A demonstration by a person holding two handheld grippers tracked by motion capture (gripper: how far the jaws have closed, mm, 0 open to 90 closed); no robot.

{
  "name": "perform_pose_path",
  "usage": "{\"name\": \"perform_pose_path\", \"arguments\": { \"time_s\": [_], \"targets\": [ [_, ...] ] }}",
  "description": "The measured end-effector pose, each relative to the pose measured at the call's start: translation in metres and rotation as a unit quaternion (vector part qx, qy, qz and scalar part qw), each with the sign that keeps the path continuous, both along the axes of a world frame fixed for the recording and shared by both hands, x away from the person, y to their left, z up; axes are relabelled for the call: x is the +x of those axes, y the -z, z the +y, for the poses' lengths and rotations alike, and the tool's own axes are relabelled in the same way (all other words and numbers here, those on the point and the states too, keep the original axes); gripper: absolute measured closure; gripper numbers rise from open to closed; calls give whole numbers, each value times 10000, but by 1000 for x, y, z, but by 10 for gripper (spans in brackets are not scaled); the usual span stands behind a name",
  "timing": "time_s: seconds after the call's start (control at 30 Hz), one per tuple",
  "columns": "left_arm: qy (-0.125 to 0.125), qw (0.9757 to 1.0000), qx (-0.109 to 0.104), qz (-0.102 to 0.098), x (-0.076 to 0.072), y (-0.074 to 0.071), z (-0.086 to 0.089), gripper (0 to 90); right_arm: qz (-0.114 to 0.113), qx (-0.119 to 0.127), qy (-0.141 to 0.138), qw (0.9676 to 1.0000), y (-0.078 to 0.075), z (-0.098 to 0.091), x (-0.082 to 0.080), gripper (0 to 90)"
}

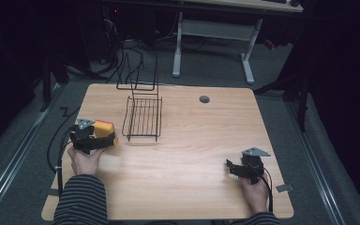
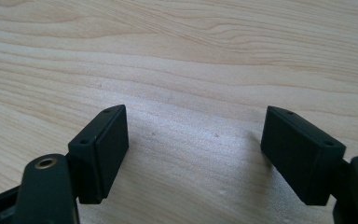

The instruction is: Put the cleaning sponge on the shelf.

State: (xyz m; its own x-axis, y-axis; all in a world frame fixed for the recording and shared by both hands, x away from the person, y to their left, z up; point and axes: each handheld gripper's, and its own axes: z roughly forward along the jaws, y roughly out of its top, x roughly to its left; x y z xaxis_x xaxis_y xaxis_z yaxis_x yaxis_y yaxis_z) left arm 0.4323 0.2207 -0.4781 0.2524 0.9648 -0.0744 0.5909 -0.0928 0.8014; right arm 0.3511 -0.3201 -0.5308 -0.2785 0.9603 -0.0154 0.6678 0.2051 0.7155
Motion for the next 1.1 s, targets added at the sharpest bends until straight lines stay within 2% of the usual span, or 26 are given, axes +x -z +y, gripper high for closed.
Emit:
{"name": "perform_pose_path", "arguments": {
  "time_s": [0.27, 0.33, 0.7, 0.83, 1.1],
  "targets": [
    [-28, 10000, 80, -6, 7, 7, -1, 0, 4, 0, -5, 10000, 0, 0, 0, 234],
    [-28, 10000, 37, -34, 8, 9, -1, 0, -1, 0, -1, 10000, 0, 0, 0, 235],
    [-35, 10000, 49, 63, 15, 18, -2, 6, -2, -1, -1, 10000, 0, 0, 0, 234],
    [-46, 9999, 21, 123, 18, 21, -1, 15, 0, -2, -2, 10000, 0, 0, 0, 234],
    [-7, 9999, 61, 108, 20, 24, -3, 62, 0, 0, 0, 10000, 0, 0, 0, 234]
  ]
}}
